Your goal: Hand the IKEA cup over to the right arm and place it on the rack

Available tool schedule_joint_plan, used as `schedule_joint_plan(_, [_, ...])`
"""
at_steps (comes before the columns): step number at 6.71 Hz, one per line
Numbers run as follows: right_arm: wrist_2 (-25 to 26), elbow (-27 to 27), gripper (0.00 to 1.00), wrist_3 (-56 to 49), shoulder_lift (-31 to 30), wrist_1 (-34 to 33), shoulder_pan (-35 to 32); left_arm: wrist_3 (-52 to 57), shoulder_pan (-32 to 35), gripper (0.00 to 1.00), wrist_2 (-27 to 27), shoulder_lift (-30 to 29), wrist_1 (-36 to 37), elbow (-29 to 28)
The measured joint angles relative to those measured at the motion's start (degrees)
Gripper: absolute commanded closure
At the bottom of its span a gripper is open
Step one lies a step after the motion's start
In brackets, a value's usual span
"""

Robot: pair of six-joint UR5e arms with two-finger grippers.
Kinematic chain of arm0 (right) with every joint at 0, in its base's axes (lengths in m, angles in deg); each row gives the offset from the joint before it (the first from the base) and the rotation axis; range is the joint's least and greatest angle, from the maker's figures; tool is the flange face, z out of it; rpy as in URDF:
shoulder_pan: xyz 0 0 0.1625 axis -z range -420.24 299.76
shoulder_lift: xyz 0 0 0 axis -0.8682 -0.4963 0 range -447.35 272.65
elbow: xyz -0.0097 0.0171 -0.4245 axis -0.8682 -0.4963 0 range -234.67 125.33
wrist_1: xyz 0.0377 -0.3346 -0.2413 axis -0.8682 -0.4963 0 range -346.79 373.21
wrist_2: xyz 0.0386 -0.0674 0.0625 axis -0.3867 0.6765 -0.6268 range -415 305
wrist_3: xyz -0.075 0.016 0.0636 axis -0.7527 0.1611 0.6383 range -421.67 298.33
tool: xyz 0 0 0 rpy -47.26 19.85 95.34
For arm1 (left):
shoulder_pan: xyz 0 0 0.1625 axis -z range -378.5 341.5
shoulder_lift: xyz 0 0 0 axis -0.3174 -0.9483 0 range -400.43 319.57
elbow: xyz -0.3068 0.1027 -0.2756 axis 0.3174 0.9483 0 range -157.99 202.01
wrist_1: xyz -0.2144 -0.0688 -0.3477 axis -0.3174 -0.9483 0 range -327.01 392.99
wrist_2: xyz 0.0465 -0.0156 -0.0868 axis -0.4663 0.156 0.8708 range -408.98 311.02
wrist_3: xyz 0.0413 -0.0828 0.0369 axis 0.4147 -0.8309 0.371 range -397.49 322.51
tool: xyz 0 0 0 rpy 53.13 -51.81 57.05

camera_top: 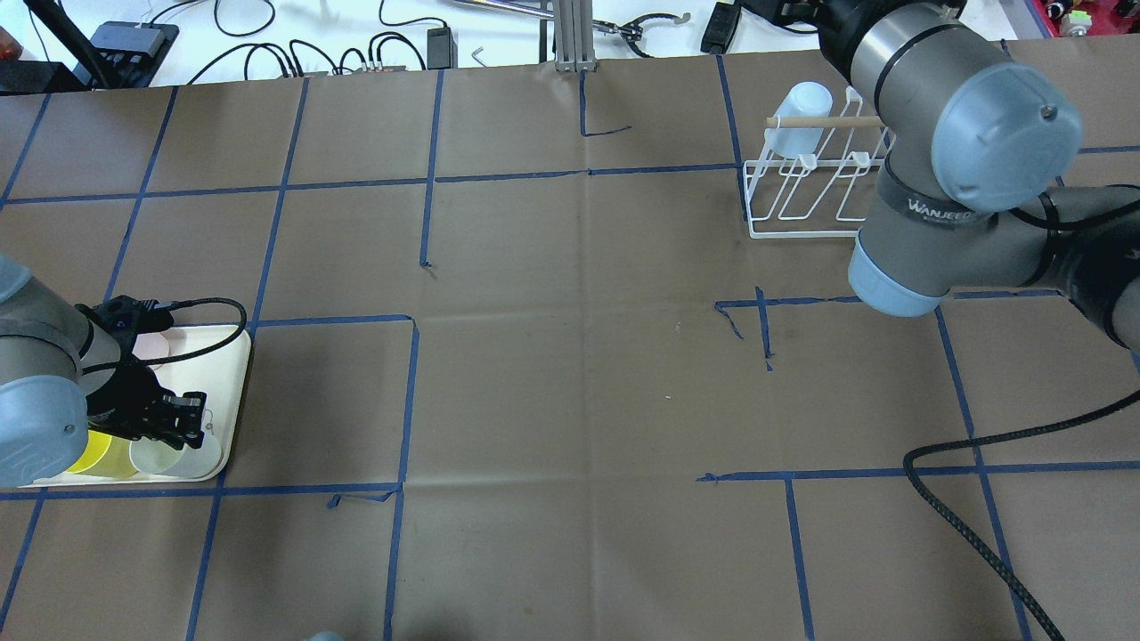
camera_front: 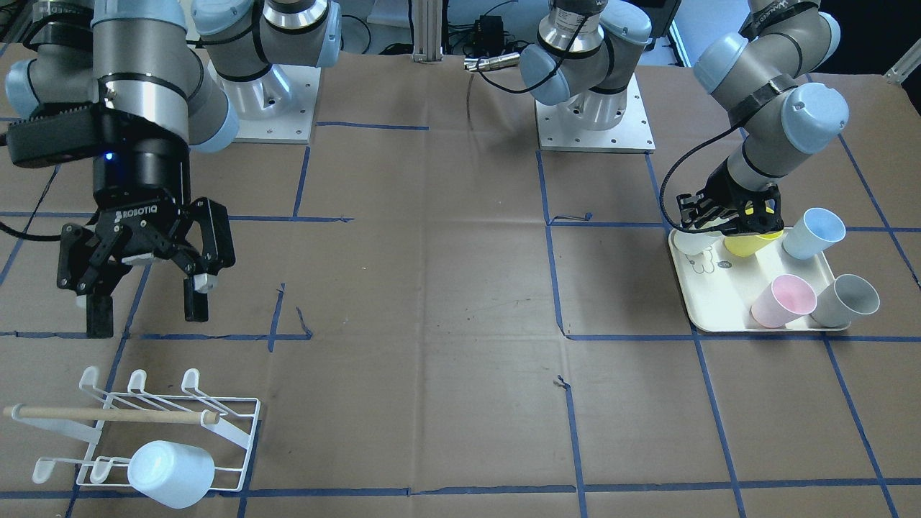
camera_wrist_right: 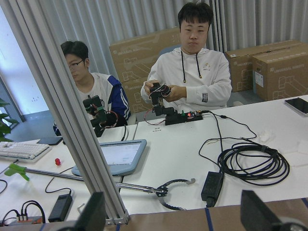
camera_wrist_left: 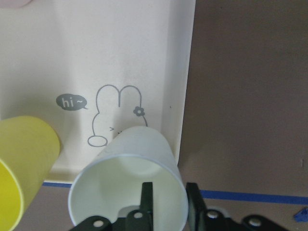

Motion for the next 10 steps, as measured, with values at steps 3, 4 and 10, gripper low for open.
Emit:
schedule_joint_plan(3, [-0.17, 8.39, 0.00, 29.09, -5.30, -5.53, -4.39, -0.02, 0.16, 1.00, 0.17, 0.73, 0.38, -1.24])
schedule_joint_plan(4, [-0.16, 10.57, 0.00, 37.52, -5.36, -9.92, -6.29, -0.25, 0.64, 1.00, 0.39, 1.43, 0.15, -3.19])
schedule_joint_plan(10, [0.34, 15.47, 0.00, 66.79, 0.61, -28.00, -9.79, -5.13, 8.56, 1.00, 3.42, -2.15, -24.05, -36.75])
